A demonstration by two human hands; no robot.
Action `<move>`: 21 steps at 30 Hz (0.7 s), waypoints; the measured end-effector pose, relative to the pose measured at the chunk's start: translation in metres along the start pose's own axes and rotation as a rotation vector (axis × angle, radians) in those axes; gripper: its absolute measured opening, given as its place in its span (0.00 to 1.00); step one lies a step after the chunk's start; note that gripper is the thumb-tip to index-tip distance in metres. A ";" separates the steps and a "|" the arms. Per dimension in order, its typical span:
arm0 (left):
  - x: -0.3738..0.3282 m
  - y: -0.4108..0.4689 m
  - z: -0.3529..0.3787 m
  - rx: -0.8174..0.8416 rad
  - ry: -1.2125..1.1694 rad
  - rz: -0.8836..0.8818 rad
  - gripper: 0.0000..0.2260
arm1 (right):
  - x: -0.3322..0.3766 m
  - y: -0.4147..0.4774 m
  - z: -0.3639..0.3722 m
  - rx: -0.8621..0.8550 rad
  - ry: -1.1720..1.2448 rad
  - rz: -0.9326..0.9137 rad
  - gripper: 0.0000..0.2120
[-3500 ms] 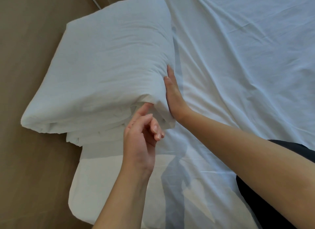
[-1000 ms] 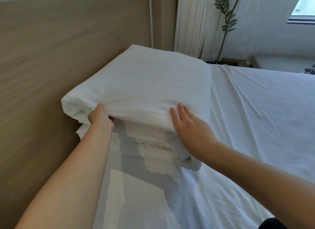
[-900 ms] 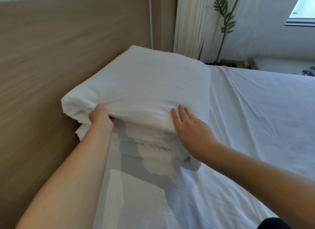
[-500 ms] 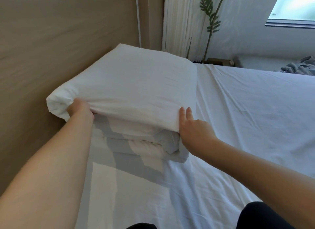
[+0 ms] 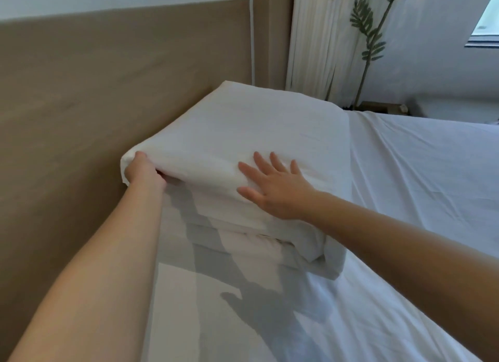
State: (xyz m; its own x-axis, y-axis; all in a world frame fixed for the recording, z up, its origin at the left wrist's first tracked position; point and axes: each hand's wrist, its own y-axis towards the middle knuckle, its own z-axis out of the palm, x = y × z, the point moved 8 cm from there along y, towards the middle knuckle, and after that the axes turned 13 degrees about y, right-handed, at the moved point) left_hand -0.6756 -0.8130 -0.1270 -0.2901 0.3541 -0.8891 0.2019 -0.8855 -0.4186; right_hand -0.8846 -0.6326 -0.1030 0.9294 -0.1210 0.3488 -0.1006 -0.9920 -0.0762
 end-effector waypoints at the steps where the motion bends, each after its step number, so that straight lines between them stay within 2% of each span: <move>1: 0.001 0.001 0.000 0.006 -0.020 -0.011 0.09 | 0.003 0.015 -0.001 -0.005 0.005 -0.015 0.31; 3: 0.008 -0.004 0.005 0.103 -0.073 -0.042 0.08 | 0.004 0.042 -0.001 -0.009 -0.006 -0.035 0.30; 7: 0.024 -0.023 0.026 0.411 -0.039 -0.078 0.15 | 0.010 0.073 0.007 -0.025 -0.008 -0.079 0.29; 10: 0.030 -0.024 0.025 0.472 -0.095 -0.091 0.14 | 0.002 0.079 0.003 -0.052 0.003 -0.095 0.27; 14: 0.053 -0.044 0.028 0.562 -0.109 -0.129 0.15 | -0.065 0.068 -0.013 -0.114 0.028 0.124 0.28; 18: 0.078 -0.078 0.049 0.584 -0.023 -0.166 0.08 | -0.144 0.032 -0.018 -0.138 0.134 0.391 0.28; 21: 0.089 -0.090 0.056 0.575 0.003 -0.170 0.08 | -0.175 0.008 -0.012 -0.144 0.284 0.447 0.28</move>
State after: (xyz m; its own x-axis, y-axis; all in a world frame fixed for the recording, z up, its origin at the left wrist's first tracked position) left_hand -0.7721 -0.7191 -0.1581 -0.2712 0.5050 -0.8194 -0.3855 -0.8371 -0.3883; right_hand -1.0526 -0.6198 -0.1536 0.6544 -0.5172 0.5516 -0.5300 -0.8340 -0.1533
